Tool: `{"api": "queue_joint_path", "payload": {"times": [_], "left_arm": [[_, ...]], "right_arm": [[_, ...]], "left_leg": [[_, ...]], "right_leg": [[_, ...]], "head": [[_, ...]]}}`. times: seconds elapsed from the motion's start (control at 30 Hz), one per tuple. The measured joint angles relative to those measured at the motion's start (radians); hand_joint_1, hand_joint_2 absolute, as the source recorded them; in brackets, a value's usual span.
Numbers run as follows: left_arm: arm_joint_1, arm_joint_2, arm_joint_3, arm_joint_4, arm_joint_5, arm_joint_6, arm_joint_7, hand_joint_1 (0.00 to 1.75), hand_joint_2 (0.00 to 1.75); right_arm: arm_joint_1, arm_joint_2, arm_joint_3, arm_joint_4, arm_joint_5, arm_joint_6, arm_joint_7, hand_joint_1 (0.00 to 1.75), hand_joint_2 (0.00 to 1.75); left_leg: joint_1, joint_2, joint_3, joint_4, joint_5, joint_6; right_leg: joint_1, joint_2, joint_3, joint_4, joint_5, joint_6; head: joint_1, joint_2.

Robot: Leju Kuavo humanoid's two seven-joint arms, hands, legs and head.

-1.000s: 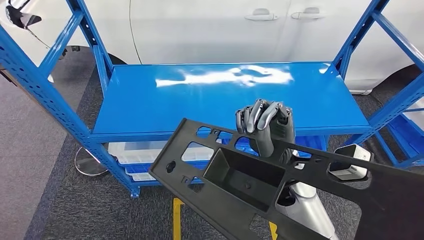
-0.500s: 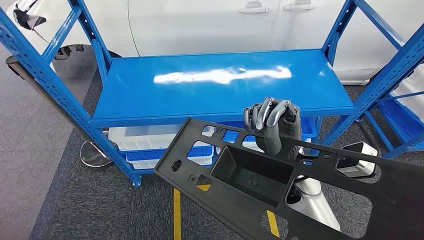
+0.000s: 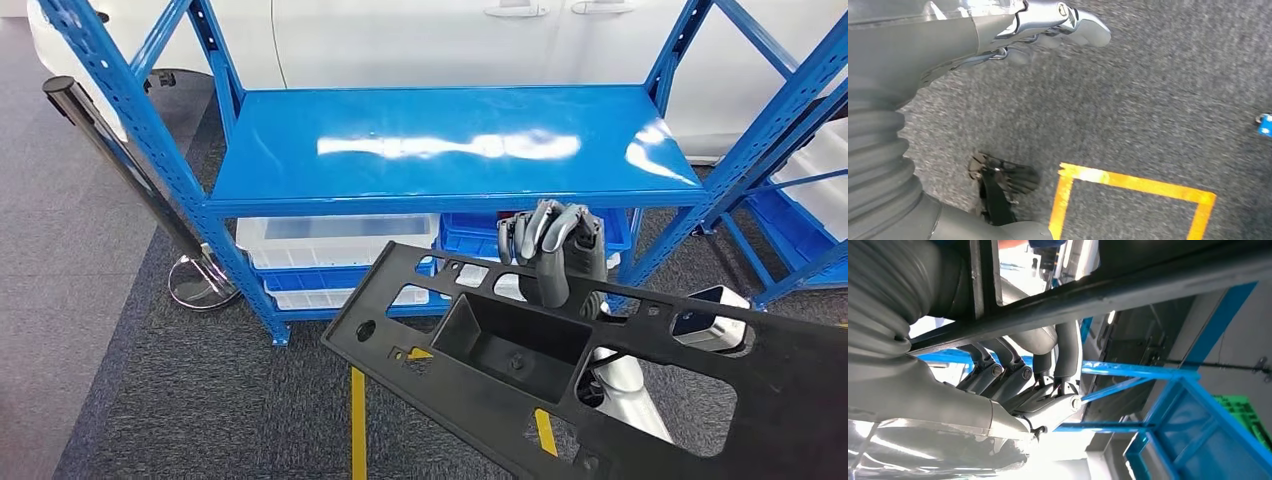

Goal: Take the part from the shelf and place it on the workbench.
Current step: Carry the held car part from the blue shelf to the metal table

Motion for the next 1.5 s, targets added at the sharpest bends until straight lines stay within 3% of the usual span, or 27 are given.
{"api": "queue_joint_path", "payload": {"times": [0.03, 0.07, 0.1, 0.17, 0.23, 0.3, 0.37, 0.4, 0.5, 0.53, 0.57, 0.6, 0.67, 0.73, 0.8, 0.9, 0.93, 1.0, 1.07, 1.1, 1.17, 1.23, 1.27, 1.33, 1.4, 1.43, 1.5], "left_arm": [[0.0, 0.0, 0.0, 0.0, 0.0, 0.0, 0.0, 0.0, 1.75], [0.001, 0.0, 0.0, 0.0, 0.001, 0.0, 0.0, 0.0, 1.75], [0.001, 0.0, 0.0, 0.0, 0.001, -0.002, 0.002, 0.0, 1.75], [0.002, 0.0, 0.0, 0.0, 0.003, -0.004, 0.006, 0.0, 1.75], [0.001, 0.0, 0.0, 0.0, 0.004, -0.004, 0.01, 0.0, 1.75], [0.002, 0.002, 0.0, 0.0, 0.005, -0.003, 0.012, 0.0, 1.75], [0.003, 0.003, 0.0, 0.0, 0.01, -0.003, 0.014, 0.0, 1.75], [0.004, 0.004, 0.0, 0.0, 0.012, -0.003, 0.014, 0.0, 1.75], [0.006, 0.01, 0.0, 0.0, 0.015, -0.007, 0.014, 0.0, 1.75], [0.007, 0.012, 0.0, 0.0, 0.015, -0.01, 0.014, 0.0, 1.75], [0.008, 0.013, 0.0, 0.0, 0.016, -0.013, 0.014, 0.0, 1.75], [0.009, 0.015, 0.0, 0.0, 0.017, -0.016, 0.014, 0.0, 1.75], [0.009, 0.02, 0.0, 0.0, 0.018, -0.023, 0.018, 0.0, 1.75], [0.011, 0.026, 0.0, 0.001, 0.021, -0.028, 0.038, 0.0, 1.75], [0.014, 0.029, 0.0, 0.003, 0.022, -0.027, 0.081, 0.0, 1.75], [0.013, 0.033, -0.005, 0.006, 0.017, -0.014, 0.16, 0.0, 1.75], [0.013, 0.034, -0.008, 0.006, 0.015, -0.009, 0.186, 0.0, 1.75], [0.013, 0.036, -0.017, 0.007, 0.015, 0.002, 0.245, 0.0, 1.75], [0.015, 0.039, -0.025, 0.009, 0.017, 0.026, 0.32, 0.0, 1.75], [0.015, 0.04, -0.028, 0.011, 0.019, 0.044, 0.357, 0.0, 1.75], [0.015, 0.042, -0.03, 0.013, 0.03, 0.086, 0.417, 0.0, 1.75], [0.016, 0.046, -0.031, 0.015, 0.044, 0.127, 0.452, 0.0, 1.75], [0.017, 0.048, -0.031, 0.016, 0.05, 0.146, 0.461, 0.0, 1.75], [0.018, 0.05, -0.031, 0.016, 0.061, 0.175, 0.468, 0.0, 1.75], [0.019, 0.05, -0.031, 0.016, 0.065, 0.187, 0.467, 0.0, 1.75], [0.021, 0.05, -0.031, 0.016, 0.066, 0.186, 0.466, 0.0, 1.75], [0.023, 0.05, -0.033, 0.016, 0.065, 0.178, 0.463, 0.0, 1.75]], "right_arm": [[0.002, -0.001, -0.003, 0.003, -0.001, 0.0, 0.0, 1.75, 1.75], [0.003, -0.002, -0.006, 0.007, -0.001, 0.001, 0.0, 1.75, 1.75], [0.004, -0.002, -0.009, 0.01, -0.001, 0.002, 0.0, 1.75, 1.75], [0.003, -0.003, -0.012, 0.014, 0.0, 0.009, 0.0, 1.75, 1.75], [0.002, -0.004, -0.012, 0.015, 0.003, 0.017, 0.0, 1.75, 1.75], [0.001, -0.004, -0.012, 0.015, 0.008, 0.021, 0.0, 1.75, 1.75], [0.001, -0.005, -0.012, 0.016, 0.014, 0.023, 0.001, 1.75, 1.75], [0.0, -0.005, -0.012, 0.016, 0.018, 0.023, 0.002, 1.75, 1.75], [0.0, -0.006, -0.01, 0.017, 0.032, 0.019, 0.002, 1.75, 1.75], [0.001, -0.006, -0.009, 0.017, 0.037, 0.016, 0.002, 1.75, 1.75], [0.002, -0.007, -0.008, 0.017, 0.041, 0.014, 0.002, 1.75, 1.75], [0.003, -0.007, -0.007, 0.017, 0.044, 0.014, 0.002, 1.75, 1.75], [0.003, -0.009, -0.006, 0.017, 0.047, 0.015, 0.002, 1.75, 1.75], [0.002, -0.011, -0.003, 0.016, 0.046, 0.017, -0.001, 1.75, 1.75], [0.001, -0.013, 0.001, 0.013, 0.048, 0.015, -0.008, 1.75, 1.75], [0.001, -0.022, 0.004, -0.003, 0.068, -0.005, -0.019, 1.75, 1.75], [0.001, -0.028, 0.005, -0.011, 0.079, -0.017, -0.021, 1.75, 1.75], [0.007, -0.043, 0.005, -0.024, 0.105, -0.046, -0.025, 1.75, 1.75], [0.02, -0.062, 0.005, -0.038, 0.139, -0.084, -0.032, 1.75, 1.75], [0.026, -0.073, 0.005, -0.046, 0.153, -0.103, -0.035, 1.75, 1.75], [0.034, -0.099, 0.002, -0.064, 0.162, -0.128, -0.036, 1.75, 1.75], [0.035, -0.129, -0.019, -0.084, 0.132, -0.123, -0.028, 1.75, 1.75], [0.035, -0.146, -0.038, -0.093, 0.114, -0.113, -0.021, 1.75, 1.75], [0.037, -0.174, -0.087, -0.107, 0.095, -0.096, -0.007, 1.75, 1.75], [0.047, -0.192, -0.131, -0.116, 0.102, -0.09, -0.004, 1.75, 1.75], [0.054, -0.196, -0.148, -0.12, 0.109, -0.09, -0.008, 1.75, 1.75], [0.071, -0.197, -0.17, -0.124, 0.125, -0.09, -0.021, 1.75, 1.75]], "left_leg": [[0.0, 0.0, -0.015, 0.001, 0.01, -0.001], [0.0, 0.0, -0.031, 0.002, 0.02, -0.002], [0.0, 0.0, -0.045, 0.003, 0.029, -0.005], [-0.001, 0.0, -0.066, 0.005, 0.044, -0.012], [-0.002, -0.001, -0.075, 0.008, 0.058, -0.023], [-0.002, -0.001, -0.078, 0.005, 0.071, -0.036], [0.002, -0.001, -0.084, 0.013, 0.067, -0.048], [0.003, -0.002, -0.094, 0.037, 0.045, -0.052], [0.004, -0.002, -0.158, 0.22, -0.076, -0.06], [0.004, -0.002, -0.174, 0.276, -0.099, -0.062], [0.004, -0.002, -0.173, 0.299, -0.102, -0.062], [0.004, -0.002, -0.151, 0.278, -0.085, -0.059], [0.003, -0.012, -0.063, 0.144, -0.037, -0.049], [0.001, -0.032, 0.003, 0.036, -0.013, -0.04], [-0.003, -0.037, 0.014, 0.01, -0.013, -0.035], [0.004, -0.014, 0.016, -0.01, -0.005, -0.02], [0.007, -0.006, 0.016, -0.016, -0.001, -0.015], [0.006, 0.008, 0.013, -0.016, 0.001, -0.012], [0.007, 0.023, 0.011, -0.014, 0.001, -0.012], [0.007, 0.031, 0.011, -0.012, 0.0, -0.013], [0.007, 0.045, 0.011, -0.007, -0.004, -0.018], [0.002, 0.056, 0.01, 0.001, -0.009, -0.027], [-0.001, 0.062, 0.01, 0.003, -0.011, -0.033], [-0.002, 0.077, 0.011, 0.003, -0.011, -0.044], [0.002, 0.064, 0.004, 0.022, -0.031, -0.054], [0.004, 0.047, -0.01, 0.058, -0.057, -0.057], [0.006, 0.013, -0.065, 0.187, -0.127, -0.059]], "right_leg": [[-0.003, 0.0, -0.007, 0.051, -0.013, 0.003], [-0.005, 0.0, 0.001, 0.074, -0.001, 0.006], [-0.007, 0.0, 0.025, 0.062, 0.027, 0.006], [-0.009, 0.0, 0.122, -0.056, 0.071, 0.002], [-0.004, 0.0, 0.214, -0.195, 0.055, -0.009], [0.002, 0.001, 0.24, -0.247, 0.039, -0.025], [0.002, -0.001, 0.233, -0.251, 0.053, -0.044], [0.001, -0.003, 0.229, -0.254, 0.061, -0.053], [0.006, -0.006, 0.211, -0.255, 0.079, -0.067], [0.009, -0.006, 0.204, -0.254, 0.082, -0.068], [0.012, -0.006, 0.198, -0.251, 0.085, -0.069], [0.014, -0.005, 0.194, -0.247, 0.087, -0.069], [0.016, -0.002, 0.188, -0.24, 0.088, -0.067], [0.016, 0.004, 0.182, -0.235, 0.09, -0.059], [0.013, 0.013, 0.175, -0.234, 0.095, -0.048], [0.014, 0.022, 0.157, -0.209, 0.08, -0.03], [0.013, 0.021, 0.138, -0.168, 0.056, -0.023], [0.005, 0.017, 0.073, -0.034, -0.008, -0.011], [-0.003, 0.014, 0.027, 0.058, -0.029, -0.001], [-0.007, 0.01, 0.032, 0.047, -0.011, 0.003], [-0.013, -0.017, 0.093, -0.08, 0.059, 0.006], [-0.009, -0.055, 0.145, -0.196, 0.1, -0.002], [-0.005, -0.065, 0.153, -0.22, 0.105, -0.009], [-0.001, -0.048, 0.147, -0.222, 0.107, -0.025], [-0.003, -0.03, 0.147, -0.228, 0.114, -0.039], [-0.005, -0.021, 0.146, -0.231, 0.117, -0.046], [-0.002, -0.001, 0.143, -0.233, 0.121, -0.054]], "head": [[0.0, 0.0], [0.0, 0.0], [0.0, 0.0], [0.0, 0.0], [-0.001, 0.0], [0.001, 0.0], [0.002, 0.0], [0.001, 0.0], [-0.002, 0.0], [-0.002, 0.0], [-0.002, 0.0], [-0.002, 0.0], [-0.002, 0.0], [0.0, 0.0], [0.0, 0.0], [0.001, 0.0], [0.003, 0.0], [0.006, 0.0], [0.006, 0.0], [0.006, 0.0], [0.006, 0.0], [0.005, 0.0], [0.005, 0.0], [0.003, 0.0], [0.003, 0.0], [0.002, 0.0], [0.0, 0.0]]}}
